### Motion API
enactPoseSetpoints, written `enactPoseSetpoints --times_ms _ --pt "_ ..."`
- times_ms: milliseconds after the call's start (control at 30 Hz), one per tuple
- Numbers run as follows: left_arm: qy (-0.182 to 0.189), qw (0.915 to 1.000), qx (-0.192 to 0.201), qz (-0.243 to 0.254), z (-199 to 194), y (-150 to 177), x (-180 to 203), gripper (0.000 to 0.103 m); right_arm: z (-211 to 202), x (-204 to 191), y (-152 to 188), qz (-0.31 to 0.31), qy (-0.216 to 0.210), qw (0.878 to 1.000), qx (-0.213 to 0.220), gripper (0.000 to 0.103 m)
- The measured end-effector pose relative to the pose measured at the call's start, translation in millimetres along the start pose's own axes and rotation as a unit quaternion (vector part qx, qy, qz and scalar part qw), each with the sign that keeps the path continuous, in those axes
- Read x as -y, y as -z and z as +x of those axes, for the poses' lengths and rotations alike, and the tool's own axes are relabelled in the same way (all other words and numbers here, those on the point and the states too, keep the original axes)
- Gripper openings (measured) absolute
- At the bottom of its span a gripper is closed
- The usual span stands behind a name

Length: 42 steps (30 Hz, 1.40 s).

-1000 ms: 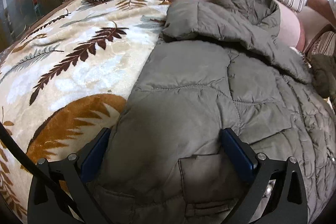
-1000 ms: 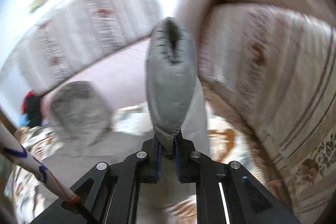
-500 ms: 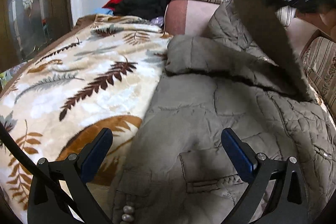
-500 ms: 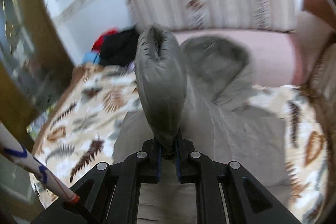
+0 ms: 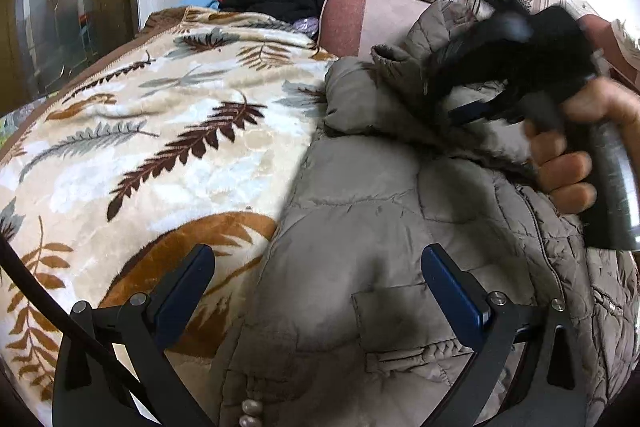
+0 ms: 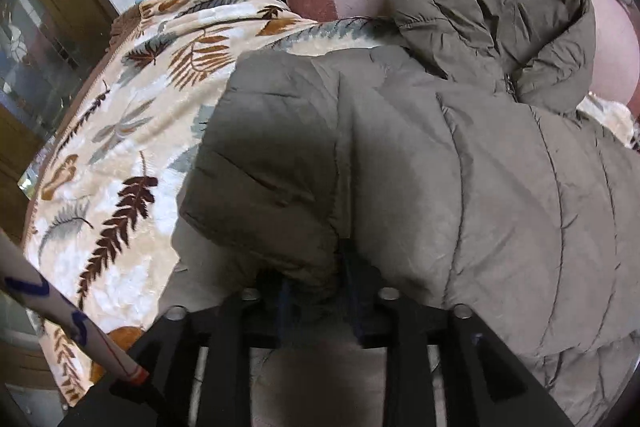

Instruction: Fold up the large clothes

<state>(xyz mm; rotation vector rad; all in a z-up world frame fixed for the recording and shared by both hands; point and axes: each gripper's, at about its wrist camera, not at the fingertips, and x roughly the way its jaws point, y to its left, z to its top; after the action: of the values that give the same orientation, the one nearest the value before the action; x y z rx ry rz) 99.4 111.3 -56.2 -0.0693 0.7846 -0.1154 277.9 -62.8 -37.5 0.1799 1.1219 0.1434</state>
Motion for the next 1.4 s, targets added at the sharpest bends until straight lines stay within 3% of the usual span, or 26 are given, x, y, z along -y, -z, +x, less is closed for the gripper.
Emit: enactPoseSetpoints --times_ms 33,67,267,333,467,633,733,933,1033,1133,1400 --pt "0.000 1.0000 -0.004 -0.002 2 0 0 0.103 -12 -1 1 0.001 -0.009 1.000 0.010 0.064" --pt "-0.002 1.0000 -0.006 -0.002 3 1 -1 0.103 -22 -1 2 -0.002 -0.011 1.000 0.022 0.068" --pt "-0.008 1.0000 -0.003 -0.004 1 5 -2 0.103 -100 31 23 0.002 -0.014 0.996 0.091 0.075" --pt "-0.008 1.0000 -0.005 -0.001 -5 3 -3 0.103 -122 59 40 0.013 0.007 0.994 0.108 0.075" --pt "0.008 1.0000 0.005 -0.002 -28 -16 2 0.100 -147 127 77 0.033 0.093 0.987 0.124 0.075" --pt "-0.007 0.9984 0.023 0.051 -29 -62 34 0.100 -160 209 94 0.111 0.120 0.979 0.124 0.075" --pt "-0.019 0.9965 0.006 0.082 7 -101 56 0.100 -154 233 92 0.139 0.111 0.976 0.126 0.075" --pt "-0.060 0.9947 -0.045 0.071 91 -145 70 0.095 -119 243 76 0.121 0.131 0.977 0.119 0.075" --pt "-0.081 0.9907 -0.073 0.081 129 -148 78 0.095 -93 248 64 0.110 0.138 0.979 0.105 0.075" --pt "-0.078 0.9894 -0.091 0.082 156 -144 83 0.095 -73 254 54 0.109 0.139 0.980 0.097 0.075" --pt "-0.063 0.9937 -0.085 0.036 167 -140 78 0.096 -46 271 46 0.132 0.128 0.978 0.095 0.090"
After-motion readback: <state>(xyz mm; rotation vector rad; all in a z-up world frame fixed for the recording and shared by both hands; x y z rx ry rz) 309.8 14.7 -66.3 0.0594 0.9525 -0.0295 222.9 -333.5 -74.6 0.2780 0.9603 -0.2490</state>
